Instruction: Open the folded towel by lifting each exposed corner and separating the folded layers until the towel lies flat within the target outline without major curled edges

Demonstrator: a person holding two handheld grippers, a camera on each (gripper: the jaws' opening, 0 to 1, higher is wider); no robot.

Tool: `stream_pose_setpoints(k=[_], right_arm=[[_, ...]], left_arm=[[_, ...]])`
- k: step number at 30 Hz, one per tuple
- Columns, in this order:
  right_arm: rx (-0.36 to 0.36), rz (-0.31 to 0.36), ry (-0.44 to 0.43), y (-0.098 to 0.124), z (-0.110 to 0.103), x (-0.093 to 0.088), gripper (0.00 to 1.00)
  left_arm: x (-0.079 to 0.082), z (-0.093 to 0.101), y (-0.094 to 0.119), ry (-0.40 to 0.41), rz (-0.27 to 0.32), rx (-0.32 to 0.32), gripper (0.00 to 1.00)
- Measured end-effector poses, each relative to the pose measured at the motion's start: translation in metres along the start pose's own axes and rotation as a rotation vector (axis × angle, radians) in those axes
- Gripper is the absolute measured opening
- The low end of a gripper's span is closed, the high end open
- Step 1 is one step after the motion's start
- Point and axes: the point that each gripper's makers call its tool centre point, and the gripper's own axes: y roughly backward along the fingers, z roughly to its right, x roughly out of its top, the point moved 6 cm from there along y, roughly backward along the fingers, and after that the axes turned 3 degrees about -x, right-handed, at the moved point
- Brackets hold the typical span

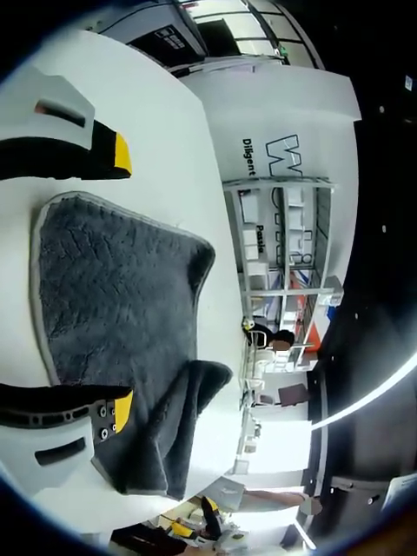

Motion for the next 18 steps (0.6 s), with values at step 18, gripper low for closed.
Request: stream_pose_setpoints(k=[18], right_arm=[[0.165, 0.005, -0.099, -0.024, 0.033, 0.028, 0.99]], left_arm=[[-0.002, -0.007, -0.002, 0.004, -0.009, 0.000, 0.98]])
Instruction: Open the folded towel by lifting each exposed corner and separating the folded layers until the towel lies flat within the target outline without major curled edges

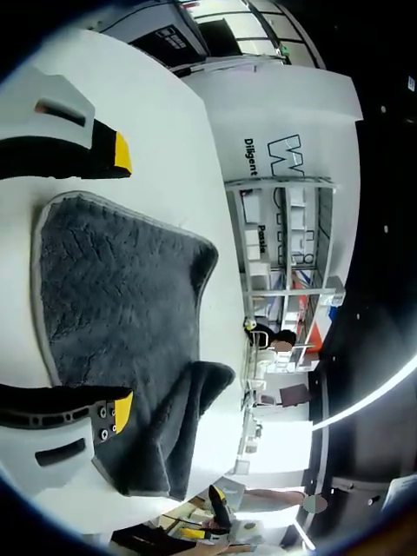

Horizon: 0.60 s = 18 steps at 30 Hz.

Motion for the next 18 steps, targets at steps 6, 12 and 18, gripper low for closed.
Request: stream_pose_setpoints(k=[6, 12, 18], right_arm=[[0.052, 0.006, -0.024, -0.012, 0.021, 0.017, 0.99], [0.106, -0.039, -0.028, -0.036, 0.042, 0.022, 0.99], [0.111, -0.078, 0.010, -0.061, 0.086, 0.024, 0.99]], left_arm=[[-0.001, -0.001, -0.001, -0.001, -0.003, 0.000, 0.98], [-0.002, 0.000, -0.002, -0.012, -0.012, 0.000, 0.98], [0.000, -0.003, 0.002, -0.003, 0.001, 0.006, 0.98]])
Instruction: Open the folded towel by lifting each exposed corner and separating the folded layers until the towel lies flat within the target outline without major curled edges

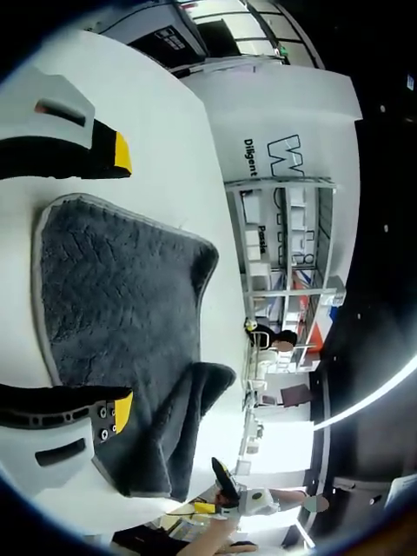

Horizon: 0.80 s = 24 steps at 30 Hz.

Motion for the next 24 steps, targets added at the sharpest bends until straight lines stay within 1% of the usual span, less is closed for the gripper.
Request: stream_pose_setpoints(k=[3, 5, 9, 12, 14, 16, 21, 23, 24], right_arm=[[-0.007, 0.017, 0.021, -0.008, 0.017, 0.005, 0.99], [-0.006, 0.041, -0.007, -0.014, 0.022, 0.010, 0.99], [0.019, 0.062, -0.024, -0.028, 0.037, 0.018, 0.99], [0.032, 0.058, -0.064, -0.039, 0.053, 0.019, 0.93], [0.035, 0.067, -0.098, -0.046, 0.066, 0.021, 0.88], [0.035, 0.083, -0.121, -0.055, 0.078, 0.021, 0.85], [0.036, 0.093, -0.171, -0.070, 0.107, 0.017, 0.83], [0.046, 0.103, -0.185, -0.075, 0.114, 0.016, 0.83], [0.049, 0.106, -0.192, -0.077, 0.107, 0.011, 0.83]], left_arm=[[0.001, -0.001, 0.001, 0.004, 0.006, -0.002, 0.98], [0.001, -0.001, 0.001, 0.003, 0.008, -0.002, 0.98], [0.001, 0.000, 0.002, 0.001, 0.007, -0.001, 0.98], [0.001, 0.000, 0.002, 0.002, 0.005, -0.001, 0.98], [0.002, 0.000, 0.002, 0.004, 0.007, -0.004, 0.98], [0.003, 0.001, 0.002, 0.003, 0.008, -0.006, 0.98], [0.004, 0.001, 0.002, 0.002, 0.011, -0.008, 0.98], [0.004, 0.001, 0.002, 0.002, 0.010, -0.007, 0.98], [0.003, 0.001, 0.003, 0.003, 0.011, -0.006, 0.98]])
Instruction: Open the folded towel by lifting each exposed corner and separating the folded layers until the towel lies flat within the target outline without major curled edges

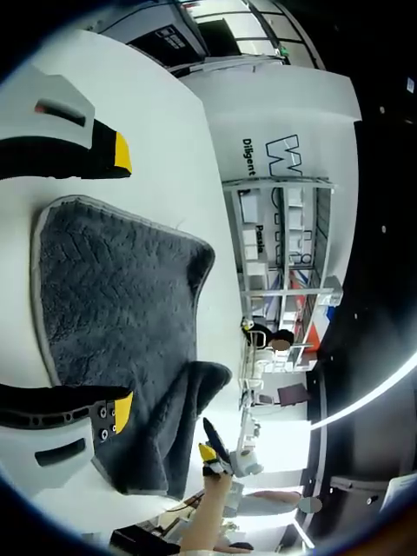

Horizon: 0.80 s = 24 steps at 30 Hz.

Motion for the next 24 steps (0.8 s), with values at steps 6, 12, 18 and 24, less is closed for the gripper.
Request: stream_pose_setpoints(k=[6, 12, 18, 24], right_arm=[[0.011, 0.015, -0.052, -0.014, 0.007, -0.010, 0.77], [0.039, 0.043, -0.096, -0.022, 0.006, -0.013, 0.64], [0.048, 0.069, -0.148, -0.028, 0.004, -0.018, 0.49], [0.028, 0.080, -0.180, -0.029, 0.000, -0.023, 0.30]], left_arm=[[0.001, -0.001, 0.000, 0.000, 0.004, 0.000, 0.98], [0.002, 0.002, -0.001, -0.007, 0.005, -0.006, 0.98], [0.001, 0.003, -0.001, -0.013, 0.001, -0.008, 0.98], [0.000, 0.003, 0.000, -0.010, 0.000, -0.004, 0.98]])
